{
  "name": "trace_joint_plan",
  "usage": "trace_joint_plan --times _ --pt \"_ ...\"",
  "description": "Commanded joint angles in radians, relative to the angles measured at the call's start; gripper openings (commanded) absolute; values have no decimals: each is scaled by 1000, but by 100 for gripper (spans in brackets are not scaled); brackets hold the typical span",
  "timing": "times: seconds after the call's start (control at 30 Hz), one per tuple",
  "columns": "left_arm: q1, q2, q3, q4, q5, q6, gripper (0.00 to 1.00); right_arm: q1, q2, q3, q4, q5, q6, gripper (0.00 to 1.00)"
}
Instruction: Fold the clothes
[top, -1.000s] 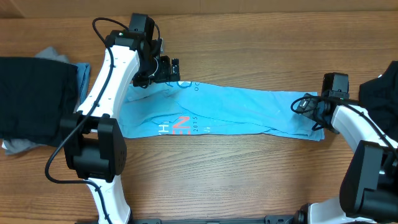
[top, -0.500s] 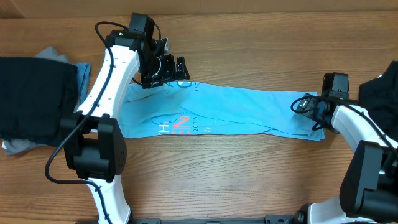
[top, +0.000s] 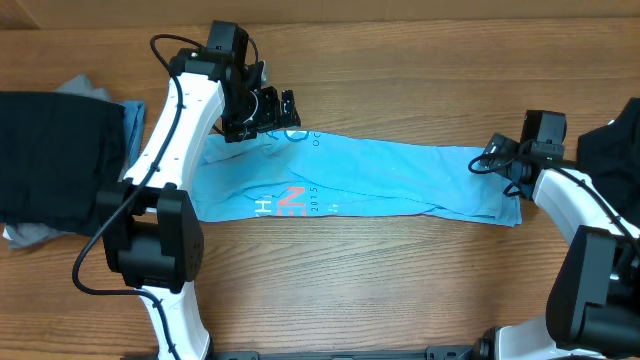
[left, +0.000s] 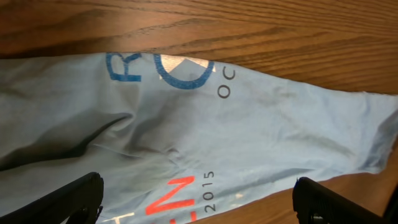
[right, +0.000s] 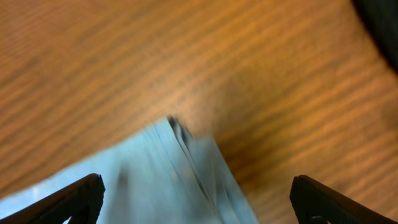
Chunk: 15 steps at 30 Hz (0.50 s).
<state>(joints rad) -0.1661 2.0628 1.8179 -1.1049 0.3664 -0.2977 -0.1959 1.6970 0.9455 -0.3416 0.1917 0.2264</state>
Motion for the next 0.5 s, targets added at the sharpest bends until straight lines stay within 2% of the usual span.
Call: trace_joint_plan --times 0.0,0.1,0.17,0.27,0.3,0.4,0.47 --pt "-1 10 8 -12 -68 -13 100 -3 -63 90 16 59 -104 100" --pt "-1 10 -4 -14 -110 -13 100 -7 -101 159 28 168 -104 100" --pt "-1 10 -14 -25 -156 50 100 -24 -107 193 30 242 -104 100" --pt "-10 10 -14 -56 -166 175 84 -41 -106 193 -2 241 -103 100" --pt "-15 10 -14 -71 -187 195 83 -41 -106 193 -20 241 -103 100" --pt "-26 10 -14 -125 -287 186 79 -41 -106 193 -31 212 -103 100" --pt "-32 10 -14 -176 -352 139 75 -41 -106 193 -31 208 -103 100"
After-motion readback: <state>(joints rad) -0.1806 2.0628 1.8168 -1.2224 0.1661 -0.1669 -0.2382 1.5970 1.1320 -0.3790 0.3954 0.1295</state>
